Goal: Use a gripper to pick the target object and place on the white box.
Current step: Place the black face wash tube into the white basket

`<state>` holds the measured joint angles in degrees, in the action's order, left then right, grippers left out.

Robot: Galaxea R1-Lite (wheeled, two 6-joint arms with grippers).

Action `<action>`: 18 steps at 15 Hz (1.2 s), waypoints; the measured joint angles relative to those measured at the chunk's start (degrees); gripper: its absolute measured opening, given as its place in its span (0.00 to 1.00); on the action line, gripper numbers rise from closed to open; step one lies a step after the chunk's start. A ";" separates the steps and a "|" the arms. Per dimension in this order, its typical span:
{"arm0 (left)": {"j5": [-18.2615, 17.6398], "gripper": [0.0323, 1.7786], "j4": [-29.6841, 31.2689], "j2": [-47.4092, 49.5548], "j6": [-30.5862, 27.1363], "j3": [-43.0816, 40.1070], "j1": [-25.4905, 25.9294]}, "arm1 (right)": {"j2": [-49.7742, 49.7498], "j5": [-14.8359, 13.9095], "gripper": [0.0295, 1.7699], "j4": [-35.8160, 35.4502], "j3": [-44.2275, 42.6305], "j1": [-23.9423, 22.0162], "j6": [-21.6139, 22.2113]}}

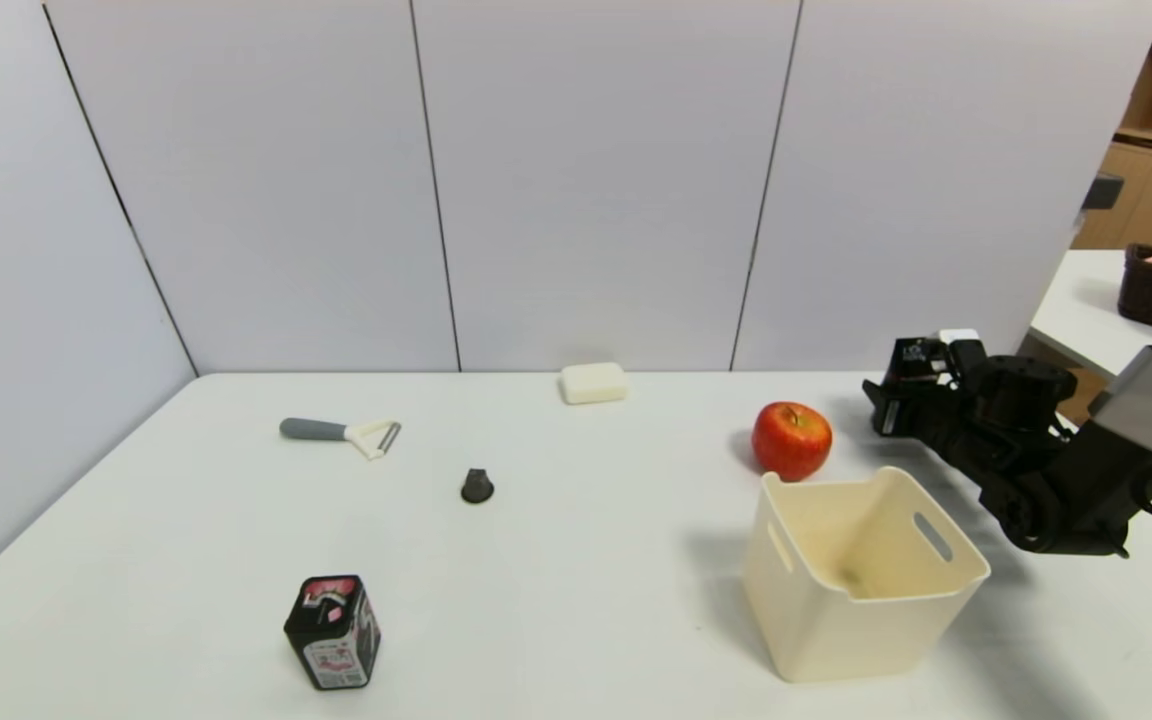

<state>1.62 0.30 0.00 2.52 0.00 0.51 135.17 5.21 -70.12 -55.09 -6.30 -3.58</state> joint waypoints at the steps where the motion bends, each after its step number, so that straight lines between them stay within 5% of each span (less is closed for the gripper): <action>1: 0.00 0.95 0.00 0.00 0.00 0.00 0.00 | -0.16 0.02 0.43 0.02 0.05 0.02 -0.05; 14: 0.00 0.95 0.02 0.00 0.00 0.00 0.00 | -9.35 0.30 0.42 1.10 -0.72 -0.04 0.28; 18: 0.02 0.95 0.00 0.00 0.00 0.00 0.00 | -17.53 2.23 0.42 6.40 -0.39 -0.33 0.30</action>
<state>1.65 0.30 0.00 2.52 0.00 0.51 117.64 7.44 -63.72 -55.48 -6.63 -3.28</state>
